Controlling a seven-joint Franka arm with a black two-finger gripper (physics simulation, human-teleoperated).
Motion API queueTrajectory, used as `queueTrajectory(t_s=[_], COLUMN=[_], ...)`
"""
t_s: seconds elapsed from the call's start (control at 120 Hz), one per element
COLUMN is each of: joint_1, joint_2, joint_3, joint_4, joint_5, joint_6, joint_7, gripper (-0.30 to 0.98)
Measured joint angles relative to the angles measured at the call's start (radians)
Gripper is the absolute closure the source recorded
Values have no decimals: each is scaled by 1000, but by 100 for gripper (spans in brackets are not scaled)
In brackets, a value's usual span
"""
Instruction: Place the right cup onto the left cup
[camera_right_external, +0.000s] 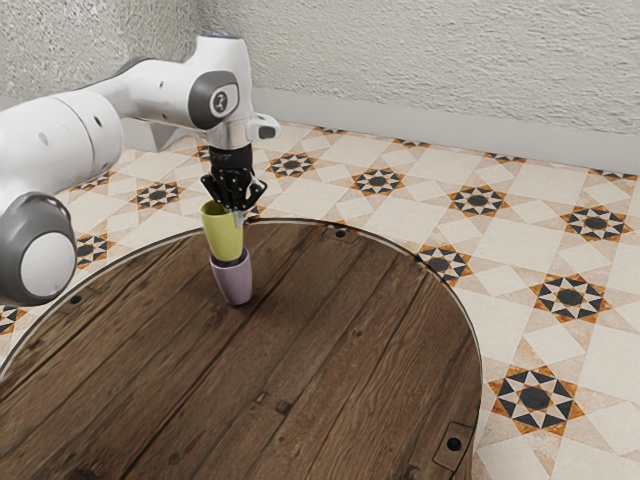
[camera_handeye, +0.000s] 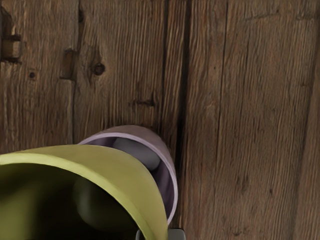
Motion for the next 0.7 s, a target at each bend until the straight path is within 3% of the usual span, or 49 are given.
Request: queueTrajectory(t_s=[0.317,0.525,0.7], joint_1=[-6,-6,-19], joint_2=[35,22,-76], joint_3=[0,0,3], joint_4=[1,-11,-55], joint_5=[-2,-9,-11], joint_6=[7,21,25], joint_7=[4,7,9], gripper=[77,34,15])
